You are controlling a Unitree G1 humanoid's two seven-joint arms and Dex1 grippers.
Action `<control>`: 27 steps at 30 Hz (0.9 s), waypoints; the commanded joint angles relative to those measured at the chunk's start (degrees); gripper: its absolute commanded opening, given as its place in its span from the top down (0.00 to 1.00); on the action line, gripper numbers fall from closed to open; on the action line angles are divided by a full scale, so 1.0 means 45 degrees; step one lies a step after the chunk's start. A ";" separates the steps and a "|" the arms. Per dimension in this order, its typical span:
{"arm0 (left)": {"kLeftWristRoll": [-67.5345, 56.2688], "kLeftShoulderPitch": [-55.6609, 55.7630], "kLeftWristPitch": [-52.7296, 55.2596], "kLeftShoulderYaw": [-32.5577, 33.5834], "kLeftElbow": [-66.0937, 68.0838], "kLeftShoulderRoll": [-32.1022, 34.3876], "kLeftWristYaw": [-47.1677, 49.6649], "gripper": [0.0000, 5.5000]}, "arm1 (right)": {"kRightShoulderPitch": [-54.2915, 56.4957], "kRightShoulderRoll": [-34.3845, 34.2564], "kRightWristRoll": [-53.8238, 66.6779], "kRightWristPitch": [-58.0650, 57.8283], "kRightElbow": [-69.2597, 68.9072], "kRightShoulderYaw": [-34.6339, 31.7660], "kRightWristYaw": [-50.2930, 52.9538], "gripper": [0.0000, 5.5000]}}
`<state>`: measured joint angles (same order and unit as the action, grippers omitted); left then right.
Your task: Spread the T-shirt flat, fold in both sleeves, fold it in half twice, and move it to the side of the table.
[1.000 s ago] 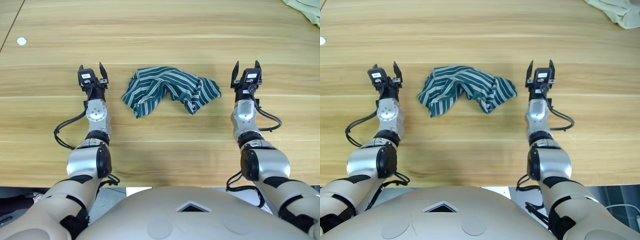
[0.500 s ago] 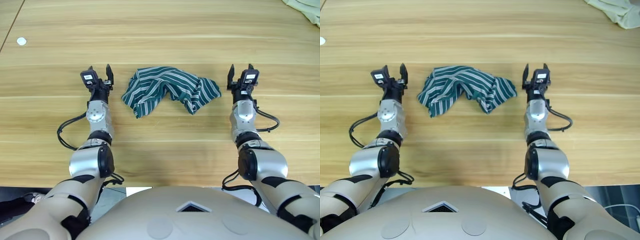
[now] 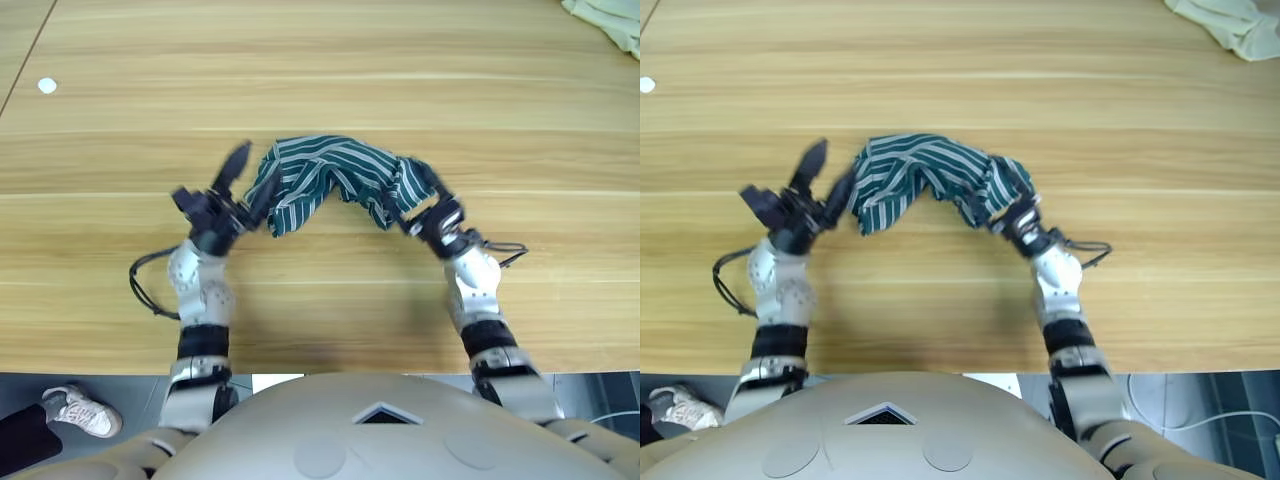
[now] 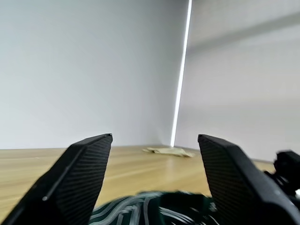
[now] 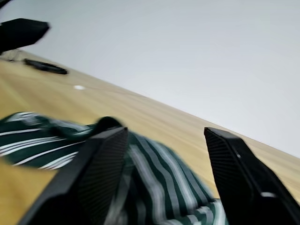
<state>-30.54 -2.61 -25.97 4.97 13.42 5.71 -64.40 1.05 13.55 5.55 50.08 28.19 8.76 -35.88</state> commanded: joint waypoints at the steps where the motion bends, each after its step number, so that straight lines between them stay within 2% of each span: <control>1: 0.2326 -0.1272 -0.0931 -0.1135 -0.0589 0.1010 0.0005 0.38 | -0.1289 0.0964 -0.0592 -0.0396 -0.1692 0.1115 -0.0967 0.45; 4: 0.3925 -0.1838 -0.1640 -0.1572 -0.0673 0.1517 0.0760 0.38 | -0.1656 0.1228 -0.0627 -0.0767 -0.2304 0.1298 -0.0987 0.45; 11: 0.6838 -0.0987 -0.2060 -0.1430 0.1176 0.1865 0.4532 0.38 | -0.1489 0.1151 -0.1180 -0.1112 -0.1957 0.1016 0.0028 0.45; 18: 0.6898 -0.1031 -0.2302 -0.1683 0.1462 0.2230 0.5531 0.38 | -0.1635 0.1461 -0.0881 -0.0979 -0.1366 0.0532 0.0383 0.45; 27: 0.6751 -0.0760 -0.2039 -0.1888 0.1701 0.2215 0.6431 0.38 | -0.1068 0.1033 -0.1020 -0.1014 -0.0468 0.0320 0.0833 0.45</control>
<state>-0.02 -6.66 -35.88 -3.01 21.04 15.27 -36.35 -4.65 19.03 1.14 45.72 24.46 10.44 -33.01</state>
